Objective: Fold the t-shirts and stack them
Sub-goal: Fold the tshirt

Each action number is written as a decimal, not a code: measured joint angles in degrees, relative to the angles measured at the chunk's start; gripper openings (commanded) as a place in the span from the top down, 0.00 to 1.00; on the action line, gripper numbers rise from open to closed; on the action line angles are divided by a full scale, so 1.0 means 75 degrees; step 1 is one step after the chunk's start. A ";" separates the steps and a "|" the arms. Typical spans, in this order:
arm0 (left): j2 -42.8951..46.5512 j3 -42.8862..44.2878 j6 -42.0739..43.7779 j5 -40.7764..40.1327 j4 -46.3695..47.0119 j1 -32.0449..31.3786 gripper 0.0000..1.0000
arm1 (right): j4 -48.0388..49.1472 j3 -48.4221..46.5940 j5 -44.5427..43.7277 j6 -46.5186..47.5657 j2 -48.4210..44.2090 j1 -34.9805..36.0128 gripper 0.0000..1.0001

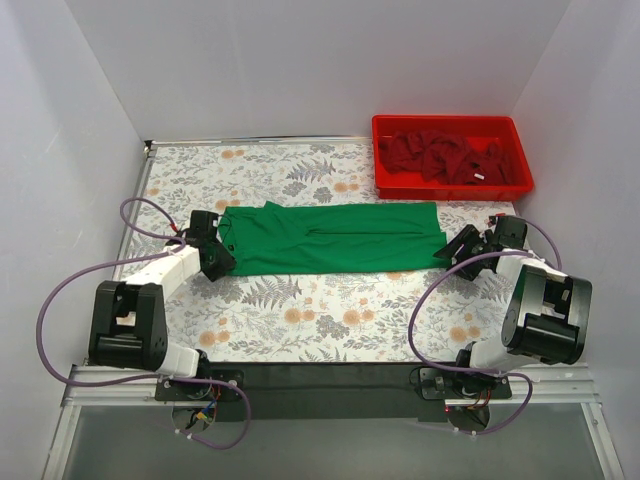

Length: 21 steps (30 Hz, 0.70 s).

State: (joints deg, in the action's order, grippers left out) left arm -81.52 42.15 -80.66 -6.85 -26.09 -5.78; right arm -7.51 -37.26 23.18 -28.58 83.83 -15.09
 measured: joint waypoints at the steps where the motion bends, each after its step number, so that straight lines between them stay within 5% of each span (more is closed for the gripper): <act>1: -0.0044 0.0000 0.0026 -0.0015 0.0003 0.0000 0.71 | 0.0052 0.0000 0.0020 -0.0009 0.0026 -0.0017 0.45; 9: -0.0131 0.0000 0.0201 -0.0117 0.0073 0.0000 0.89 | 0.0291 -0.0003 0.0047 -0.0085 0.0189 -0.0085 0.52; 18: -0.0391 0.0207 0.0446 -0.0268 0.0000 0.0000 1.00 | 0.0122 0.0090 -0.0271 -0.0017 0.0259 -0.0207 0.99; 21: -0.0455 0.0568 0.0560 -0.0478 -0.0385 0.0000 1.00 | -0.0029 0.0076 -0.0332 0.0047 0.0251 -0.0239 0.99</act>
State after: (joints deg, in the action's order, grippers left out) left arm -84.93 46.41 -76.47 -10.44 -28.97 -5.78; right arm -7.73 -36.69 20.69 -28.23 85.71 -16.88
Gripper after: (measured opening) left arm 0.102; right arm 0.025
